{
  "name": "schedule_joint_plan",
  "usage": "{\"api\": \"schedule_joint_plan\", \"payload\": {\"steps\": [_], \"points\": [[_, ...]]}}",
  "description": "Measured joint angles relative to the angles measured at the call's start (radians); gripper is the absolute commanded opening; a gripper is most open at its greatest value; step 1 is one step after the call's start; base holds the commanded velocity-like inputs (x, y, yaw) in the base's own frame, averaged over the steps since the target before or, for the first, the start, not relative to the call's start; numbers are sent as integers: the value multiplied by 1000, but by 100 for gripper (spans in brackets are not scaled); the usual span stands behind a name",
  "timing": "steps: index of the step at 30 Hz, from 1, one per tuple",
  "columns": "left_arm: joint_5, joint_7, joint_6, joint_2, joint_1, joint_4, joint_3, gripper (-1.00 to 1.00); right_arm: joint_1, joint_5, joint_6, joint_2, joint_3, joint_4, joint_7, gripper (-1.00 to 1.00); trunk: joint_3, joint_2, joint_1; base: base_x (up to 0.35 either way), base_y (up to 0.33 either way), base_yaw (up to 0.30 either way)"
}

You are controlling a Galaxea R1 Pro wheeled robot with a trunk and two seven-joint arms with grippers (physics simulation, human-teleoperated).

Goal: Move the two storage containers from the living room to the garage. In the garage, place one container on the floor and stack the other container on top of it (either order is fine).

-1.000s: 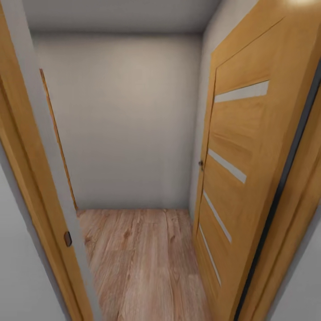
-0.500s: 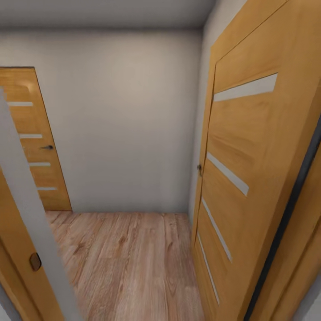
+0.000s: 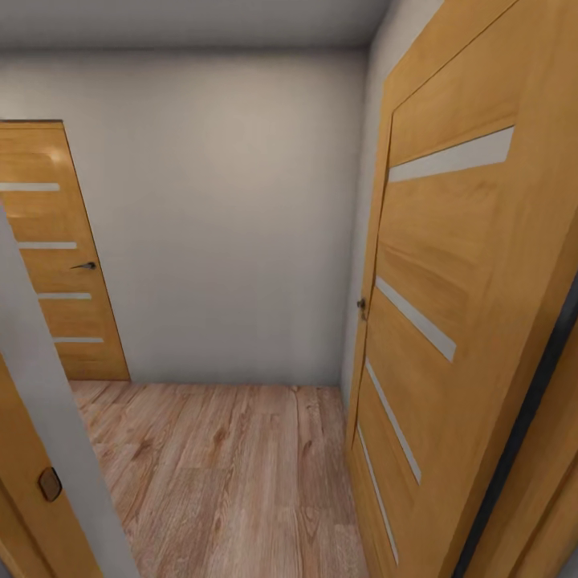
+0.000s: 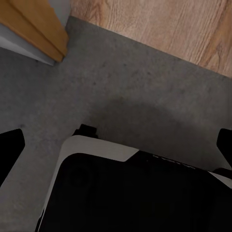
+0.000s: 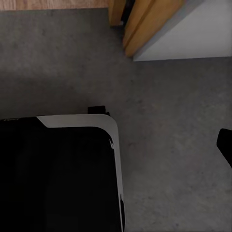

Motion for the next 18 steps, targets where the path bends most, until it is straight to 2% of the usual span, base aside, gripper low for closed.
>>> {"api": "schedule_joint_plan", "payload": {"steps": [7,18], "points": [[2,-8,3,-1,0,0,1,100,0,0,0,0,0,0,-1,100,0,0,0,40,0,0],[2,-8,8,0,0,0,2,100,0,-4,1,0,0,0,-1,100,0,0,-1,291,0,0]]}}
